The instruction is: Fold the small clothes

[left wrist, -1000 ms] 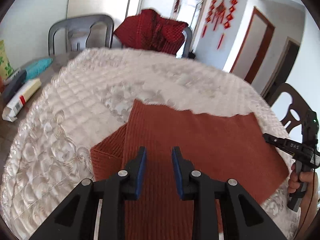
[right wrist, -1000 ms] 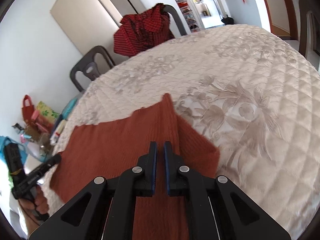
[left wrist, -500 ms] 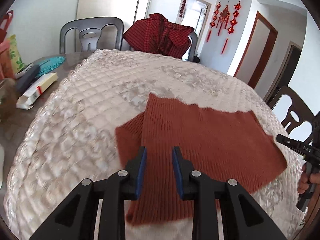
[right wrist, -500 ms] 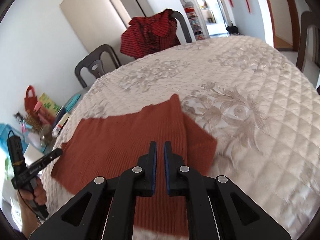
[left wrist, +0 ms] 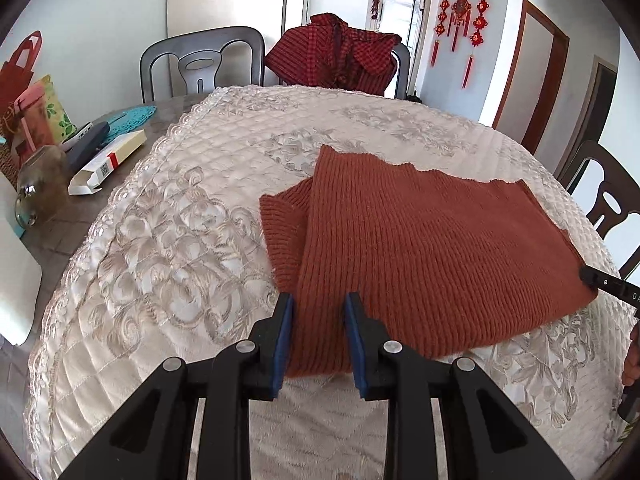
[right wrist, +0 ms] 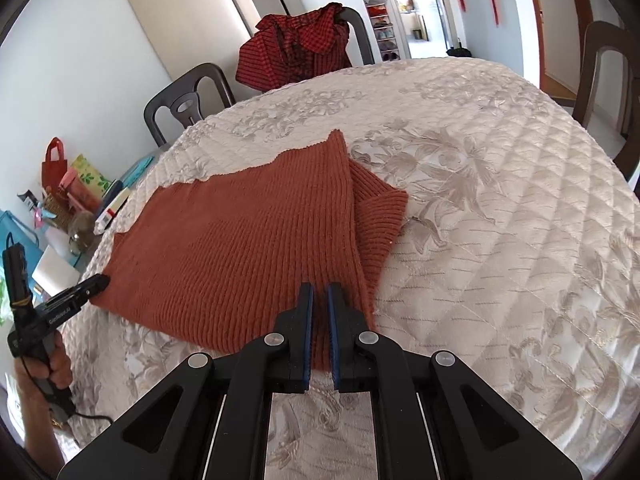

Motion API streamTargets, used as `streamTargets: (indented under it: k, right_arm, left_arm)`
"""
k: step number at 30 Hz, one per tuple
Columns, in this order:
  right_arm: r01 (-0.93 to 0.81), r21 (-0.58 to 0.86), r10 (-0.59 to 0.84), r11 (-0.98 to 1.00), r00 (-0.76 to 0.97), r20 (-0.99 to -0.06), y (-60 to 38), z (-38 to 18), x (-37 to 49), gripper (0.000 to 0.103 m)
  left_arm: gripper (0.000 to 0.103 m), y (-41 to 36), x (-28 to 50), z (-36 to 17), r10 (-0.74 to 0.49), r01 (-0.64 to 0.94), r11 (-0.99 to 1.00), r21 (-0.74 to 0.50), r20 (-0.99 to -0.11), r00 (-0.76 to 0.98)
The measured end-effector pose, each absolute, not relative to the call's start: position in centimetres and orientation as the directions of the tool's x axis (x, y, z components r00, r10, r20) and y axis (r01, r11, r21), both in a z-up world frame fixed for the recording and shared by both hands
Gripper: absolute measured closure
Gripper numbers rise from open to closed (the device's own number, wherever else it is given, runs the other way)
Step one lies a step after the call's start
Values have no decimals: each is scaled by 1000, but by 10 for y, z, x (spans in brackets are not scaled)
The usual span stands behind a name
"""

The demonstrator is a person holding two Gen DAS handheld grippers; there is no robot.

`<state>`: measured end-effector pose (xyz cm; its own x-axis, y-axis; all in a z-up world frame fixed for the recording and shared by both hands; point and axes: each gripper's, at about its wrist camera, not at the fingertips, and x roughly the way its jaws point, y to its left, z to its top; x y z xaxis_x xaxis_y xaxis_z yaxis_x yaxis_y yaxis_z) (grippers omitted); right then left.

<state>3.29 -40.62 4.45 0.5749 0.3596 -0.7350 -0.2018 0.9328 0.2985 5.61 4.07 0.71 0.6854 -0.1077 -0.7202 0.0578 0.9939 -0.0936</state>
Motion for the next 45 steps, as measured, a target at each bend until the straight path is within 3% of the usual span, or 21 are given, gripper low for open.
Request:
streamTargets:
  k: [4, 7, 10, 13, 19, 26, 29, 33, 34, 35, 36, 45]
  right_arm:
    - [-189, 320, 368, 929, 577, -729, -411, 47, 26, 94]
    - [-187, 357, 397, 915, 573, -717, -417, 48, 20, 81]
    - [-171, 397, 420, 902, 563, -712, -424, 50, 12, 78]
    - [-146, 421, 426, 895, 558, -712, -431, 49, 1, 65]
    - [-109, 538, 513, 836, 506, -693, -436, 31, -2, 62]
    - [-37, 672, 592, 740, 511, -623, -441, 23, 21, 62]
    - [12, 725, 603, 689, 545, -583, -451, 18, 21, 62]
    - [20, 728, 593, 685, 565, -573, -451, 19, 23, 63]
    - [22, 722, 586, 692, 568, -578, -450, 20, 24, 69]
    - [30, 714, 576, 699, 568, -587, -450, 19, 25, 82]
    - [41, 709, 569, 704, 565, -598, -451, 17, 26, 87]
    - [21, 703, 571, 711, 566, -595, -463, 30, -2, 90]
  left_arm:
    - [73, 43, 49, 7, -110, 52, 993, -102, -721, 684]
    - [70, 47, 45, 6, -116, 47, 992, -114, -726, 677]
    - [67, 57, 34, 6, -158, 41, 984, -176, -728, 667]
    - [61, 67, 26, -1, -229, 25, 960, -278, -736, 637]
    - [54, 73, 34, -6, -349, 3, 894, -447, -694, 630]
    - [54, 88, 45, -15, -427, -79, 780, -620, -620, 658]
    - [56, 88, 46, -16, -416, -92, 775, -625, -614, 671]
    - [79, 84, 54, -19, -380, -115, 799, -591, -644, 664]
    - [80, 85, 54, -19, -378, -117, 798, -592, -642, 667]
    - [82, 84, 54, -18, -373, -113, 804, -583, -645, 667]
    - [83, 83, 53, -16, -368, -107, 811, -575, -645, 670]
    - [85, 89, 14, 0, -385, -49, 828, -558, -630, 674]
